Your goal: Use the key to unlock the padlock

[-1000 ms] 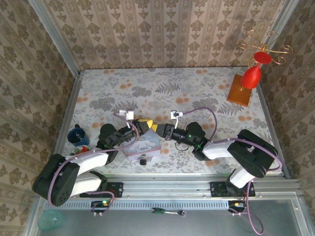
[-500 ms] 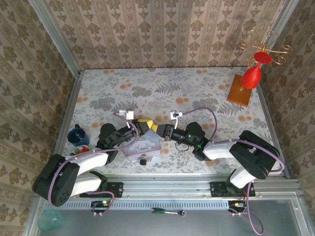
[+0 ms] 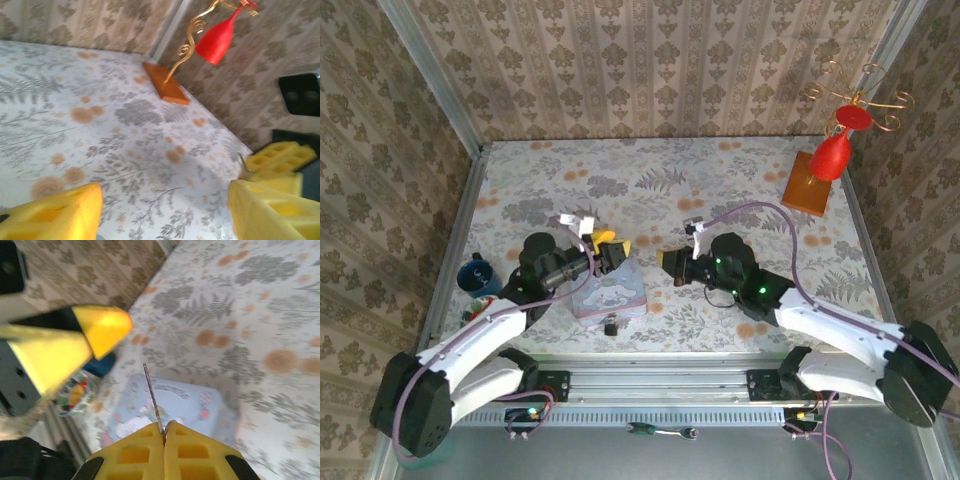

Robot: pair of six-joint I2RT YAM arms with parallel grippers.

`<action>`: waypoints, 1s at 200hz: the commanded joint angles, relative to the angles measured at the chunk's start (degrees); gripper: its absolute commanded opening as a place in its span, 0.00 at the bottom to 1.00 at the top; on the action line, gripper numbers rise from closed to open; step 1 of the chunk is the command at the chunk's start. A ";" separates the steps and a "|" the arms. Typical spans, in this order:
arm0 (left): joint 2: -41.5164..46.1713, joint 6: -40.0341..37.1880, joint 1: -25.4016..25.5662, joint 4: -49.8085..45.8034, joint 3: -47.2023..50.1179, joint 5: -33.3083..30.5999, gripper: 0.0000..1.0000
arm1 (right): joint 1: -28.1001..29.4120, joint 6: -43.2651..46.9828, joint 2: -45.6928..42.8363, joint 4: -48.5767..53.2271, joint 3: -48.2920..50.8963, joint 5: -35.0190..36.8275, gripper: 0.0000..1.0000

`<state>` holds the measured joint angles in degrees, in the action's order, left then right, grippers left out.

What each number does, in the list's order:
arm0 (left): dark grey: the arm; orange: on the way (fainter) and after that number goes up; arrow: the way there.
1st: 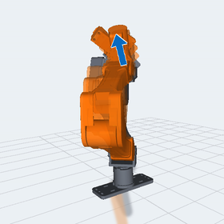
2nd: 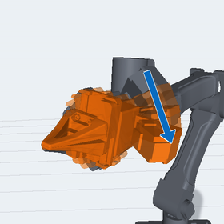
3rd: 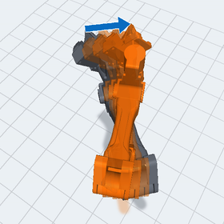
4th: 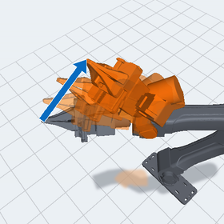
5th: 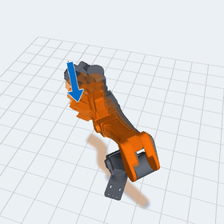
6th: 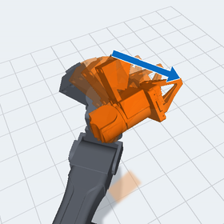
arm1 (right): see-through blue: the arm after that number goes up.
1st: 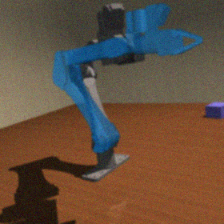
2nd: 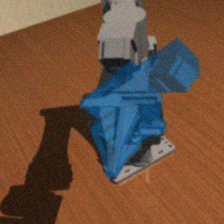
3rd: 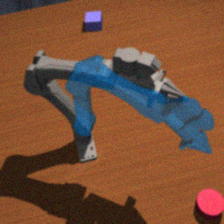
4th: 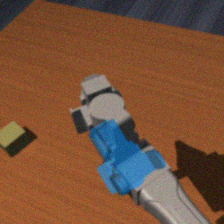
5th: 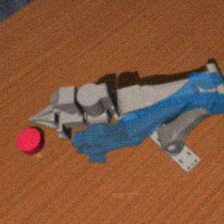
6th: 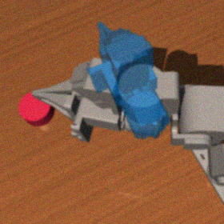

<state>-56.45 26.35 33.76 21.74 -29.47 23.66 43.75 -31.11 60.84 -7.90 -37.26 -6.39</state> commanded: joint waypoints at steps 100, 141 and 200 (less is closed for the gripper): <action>-10.35 6.73 19.33 -85.69 -26.95 -34.62 0.96 | -1.23 23.84 -12.87 23.12 2.98 21.34 0.00; -13.01 11.03 24.10 -90.25 -26.07 -31.28 1.00 | -1.50 24.45 -13.13 15.04 7.97 23.49 0.00; -18.47 17.42 24.76 -84.67 -20.86 -28.60 1.00 | -2.13 23.40 -16.98 7.94 14.57 23.76 0.00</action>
<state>-72.07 38.74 58.11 -63.48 -51.57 -5.74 41.87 -7.62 46.41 4.84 -23.70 15.84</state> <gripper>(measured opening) 0.999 0.066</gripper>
